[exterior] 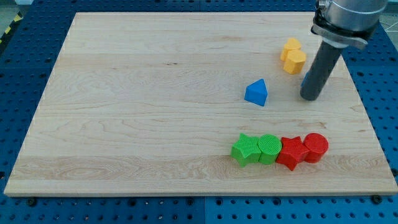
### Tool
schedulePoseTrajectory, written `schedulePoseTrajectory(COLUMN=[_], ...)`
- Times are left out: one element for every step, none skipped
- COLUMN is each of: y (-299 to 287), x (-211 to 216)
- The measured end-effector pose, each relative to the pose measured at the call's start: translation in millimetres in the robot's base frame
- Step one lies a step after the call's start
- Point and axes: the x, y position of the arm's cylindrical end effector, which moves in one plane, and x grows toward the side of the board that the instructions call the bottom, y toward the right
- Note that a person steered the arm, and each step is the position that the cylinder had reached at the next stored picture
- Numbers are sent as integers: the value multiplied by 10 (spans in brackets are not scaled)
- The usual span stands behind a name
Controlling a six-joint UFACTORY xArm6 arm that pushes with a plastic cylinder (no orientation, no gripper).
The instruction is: Slide blue cube to the yellow hexagon
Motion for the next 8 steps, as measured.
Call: schedulePoseTrajectory(y=[175,482,593,579,443,227,27,-121], x=[201,-135,-326,-328,-251,-161,-161,-172])
